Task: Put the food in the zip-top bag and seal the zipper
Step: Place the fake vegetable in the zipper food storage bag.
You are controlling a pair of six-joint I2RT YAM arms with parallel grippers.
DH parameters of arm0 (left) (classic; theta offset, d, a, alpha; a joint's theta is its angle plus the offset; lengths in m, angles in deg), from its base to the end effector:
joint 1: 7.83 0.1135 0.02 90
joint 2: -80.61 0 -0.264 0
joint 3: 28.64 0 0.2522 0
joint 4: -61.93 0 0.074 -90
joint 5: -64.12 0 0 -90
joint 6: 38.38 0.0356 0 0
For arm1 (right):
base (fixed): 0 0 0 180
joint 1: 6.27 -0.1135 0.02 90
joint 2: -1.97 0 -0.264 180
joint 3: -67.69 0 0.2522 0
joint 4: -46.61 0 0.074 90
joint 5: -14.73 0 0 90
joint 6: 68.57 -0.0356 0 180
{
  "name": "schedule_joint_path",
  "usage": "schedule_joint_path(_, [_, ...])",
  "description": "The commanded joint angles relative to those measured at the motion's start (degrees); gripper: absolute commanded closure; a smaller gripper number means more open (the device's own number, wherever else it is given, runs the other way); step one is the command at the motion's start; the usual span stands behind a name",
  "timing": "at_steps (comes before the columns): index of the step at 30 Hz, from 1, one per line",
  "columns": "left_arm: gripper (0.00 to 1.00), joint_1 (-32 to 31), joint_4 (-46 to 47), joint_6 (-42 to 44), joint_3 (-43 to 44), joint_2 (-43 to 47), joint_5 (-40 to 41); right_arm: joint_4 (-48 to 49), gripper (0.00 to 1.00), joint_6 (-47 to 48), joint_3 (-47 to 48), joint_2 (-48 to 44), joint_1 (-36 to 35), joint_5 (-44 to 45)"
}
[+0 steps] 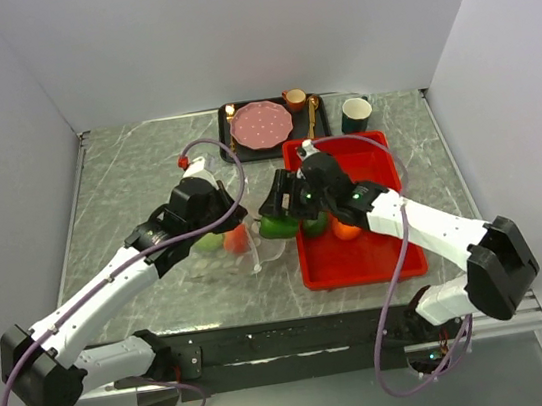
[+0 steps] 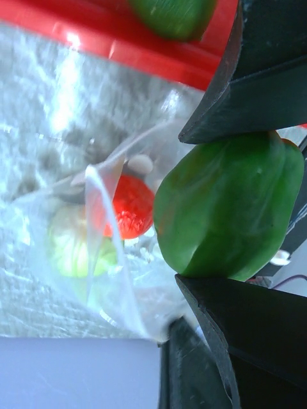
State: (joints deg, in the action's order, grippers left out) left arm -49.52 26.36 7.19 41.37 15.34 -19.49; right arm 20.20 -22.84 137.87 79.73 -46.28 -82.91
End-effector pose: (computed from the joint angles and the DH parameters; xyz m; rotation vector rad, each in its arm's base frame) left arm 0.1929 -0.1665 0.3181 -0.1225 2.2011 -0.7642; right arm 0.2303 0.1995 0.2771 0.0039 2.3307 0.9465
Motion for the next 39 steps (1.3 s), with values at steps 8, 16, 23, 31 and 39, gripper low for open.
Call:
schedule_joint_path(8, [0.99, 0.03, 0.44, 0.22, 4.75, 0.93, -0.77, 4.11, 0.23, -0.38, 8.70, 8.37, -3.49, -3.34])
schedule_joint_path(16, [0.99, 0.12, -1.75, 0.56, 5.98, 3.05, 1.43, 6.14, 0.00, -0.47, 7.39, 7.59, -4.11, -2.91])
schedule_joint_path(23, [0.99, 0.12, -2.81, 0.48, 6.15, 4.28, 3.62, 4.91, 0.00, 0.59, 5.81, 3.38, -4.02, 0.95])
schedule_joint_path(31, [0.99, 0.12, -5.26, 0.30, 7.21, 8.05, 11.96, -2.55, 0.00, 2.79, 2.64, -8.39, -3.32, 17.55])
schedule_joint_path(39, [0.99, 0.56, -4.66, 0.66, 6.86, 4.64, 9.09, -11.87, 0.00, 2.61, -1.40, -9.20, 4.92, 19.86])
